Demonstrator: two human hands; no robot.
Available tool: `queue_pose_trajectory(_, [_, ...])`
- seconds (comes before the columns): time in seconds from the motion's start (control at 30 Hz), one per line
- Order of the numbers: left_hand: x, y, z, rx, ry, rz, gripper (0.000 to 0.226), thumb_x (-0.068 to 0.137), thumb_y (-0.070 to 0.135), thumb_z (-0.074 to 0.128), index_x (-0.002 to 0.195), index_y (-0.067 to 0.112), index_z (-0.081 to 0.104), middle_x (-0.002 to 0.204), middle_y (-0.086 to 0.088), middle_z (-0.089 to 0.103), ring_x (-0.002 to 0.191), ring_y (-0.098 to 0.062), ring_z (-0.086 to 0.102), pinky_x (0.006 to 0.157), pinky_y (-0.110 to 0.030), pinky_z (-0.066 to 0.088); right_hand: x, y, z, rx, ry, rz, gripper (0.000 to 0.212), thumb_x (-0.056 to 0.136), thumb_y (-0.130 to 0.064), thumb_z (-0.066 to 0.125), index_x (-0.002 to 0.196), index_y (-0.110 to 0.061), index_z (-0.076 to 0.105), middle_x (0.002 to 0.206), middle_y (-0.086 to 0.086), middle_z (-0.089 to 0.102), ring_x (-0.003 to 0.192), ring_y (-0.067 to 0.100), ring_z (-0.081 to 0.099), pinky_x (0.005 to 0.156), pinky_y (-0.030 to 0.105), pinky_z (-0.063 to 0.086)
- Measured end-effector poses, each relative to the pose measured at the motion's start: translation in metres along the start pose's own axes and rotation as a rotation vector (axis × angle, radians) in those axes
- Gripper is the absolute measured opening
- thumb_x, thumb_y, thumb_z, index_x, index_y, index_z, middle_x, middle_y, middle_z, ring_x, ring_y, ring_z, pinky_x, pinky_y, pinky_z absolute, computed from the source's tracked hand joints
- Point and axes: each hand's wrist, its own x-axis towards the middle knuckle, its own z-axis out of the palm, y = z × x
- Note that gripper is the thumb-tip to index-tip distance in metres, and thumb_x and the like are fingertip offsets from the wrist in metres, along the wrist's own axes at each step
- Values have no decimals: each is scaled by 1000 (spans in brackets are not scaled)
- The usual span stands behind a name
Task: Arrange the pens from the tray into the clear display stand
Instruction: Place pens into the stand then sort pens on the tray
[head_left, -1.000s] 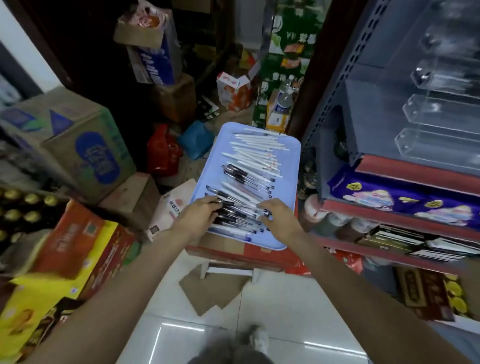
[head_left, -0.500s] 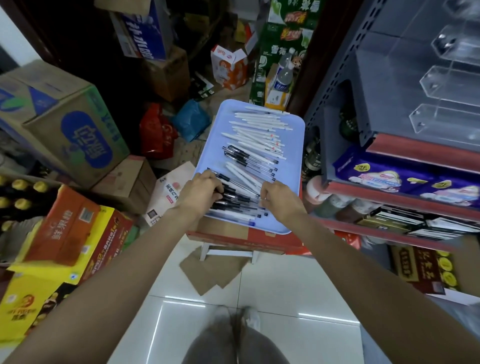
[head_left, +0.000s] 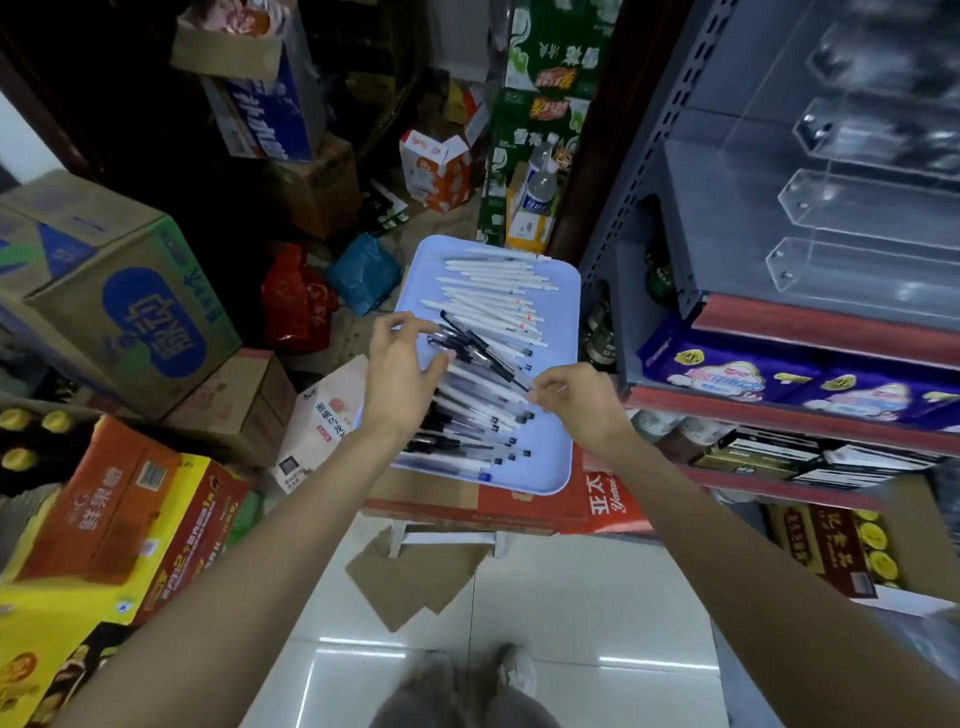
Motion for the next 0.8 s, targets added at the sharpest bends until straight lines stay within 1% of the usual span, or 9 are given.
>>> queue_pose_trajectory(0.1, [13, 53, 5, -155, -166, -28, 36, 91, 30, 58, 121, 9, 58, 126, -8, 56, 108, -19, 57, 90, -28, 44, -8, -5, -30, 266, 111, 24, 17, 90, -17, 62, 97, -4, 69, 87, 9, 68, 77, 19, 64, 76, 33, 51])
queue_pose_trajectory(0.2, [26, 111, 18, -221, -329, 96, 25, 90, 34, 58, 92, 13, 70, 95, -4, 68, 91, -14, 61, 82, -26, 43, -15, -8, -68, 424, 224, 3, 8, 87, -14, 65, 85, -9, 70, 63, 2, 62, 58, 14, 57, 61, 24, 48])
queue_pose_trajectory(0.27, [29, 151, 25, -265, -345, 172, 37, 89, 32, 60, 58, 15, 49, 57, 1, 43, 56, -7, 41, 60, -21, 32, -21, -8, -96, 467, 261, -33, 7, 87, -9, 64, 83, -4, 68, 61, 9, 59, 55, 15, 51, 55, 18, 45])
queue_pose_trajectory(0.3, [31, 170, 29, -303, -335, 196, 47, 88, 29, 61, 53, 16, 34, 49, 6, 27, 48, -6, 28, 53, -21, 23, -24, -7, -111, 487, 280, -46, 7, 87, -6, 63, 85, 0, 67, 65, 13, 59, 57, 16, 52, 57, 19, 47])
queue_pose_trajectory(0.37, [35, 206, 41, -362, -320, 212, 54, 88, 26, 63, 50, 19, 25, 41, 5, 19, 42, -8, 21, 51, -24, 17, -31, 1, -143, 501, 335, -62, 6, 85, -8, 65, 87, -2, 67, 73, 15, 63, 64, 16, 57, 67, 26, 52])
queue_pose_trajectory(0.5, [46, 276, 78, -239, -327, 349, 51, 91, 27, 58, 52, 18, 27, 48, 6, 21, 45, -8, 23, 52, -29, 20, -34, 40, -211, 402, 383, -76, 10, 81, -22, 71, 86, -13, 67, 74, 0, 66, 71, 12, 60, 73, 29, 50])
queue_pose_trajectory(0.6, [55, 329, 108, -66, -307, 479, 43, 95, 25, 51, 57, 20, 32, 53, 2, 35, 49, -11, 35, 50, -28, 26, -33, 77, -270, 407, 455, -114, 22, 85, -26, 67, 105, -21, 59, 80, -9, 60, 76, 9, 59, 78, 33, 50])
queue_pose_trajectory(0.7, [65, 375, 140, 168, -344, 586, 25, 97, 21, 46, 73, 18, 46, 76, -4, 63, 71, -22, 59, 64, -32, 43, -35, 117, -337, 339, 624, -181, 54, 87, -23, 63, 135, -24, 38, 105, -7, 54, 83, 6, 57, 81, 27, 43])
queue_pose_trajectory(0.8, [73, 412, 173, 347, -397, 658, 14, 97, 23, 45, 84, 20, 49, 79, -2, 63, 76, -25, 58, 67, -35, 45, -35, 155, -392, 175, 666, -286, 71, 87, -17, 64, 144, -33, 25, 128, -3, 42, 105, 15, 55, 94, 30, 45])
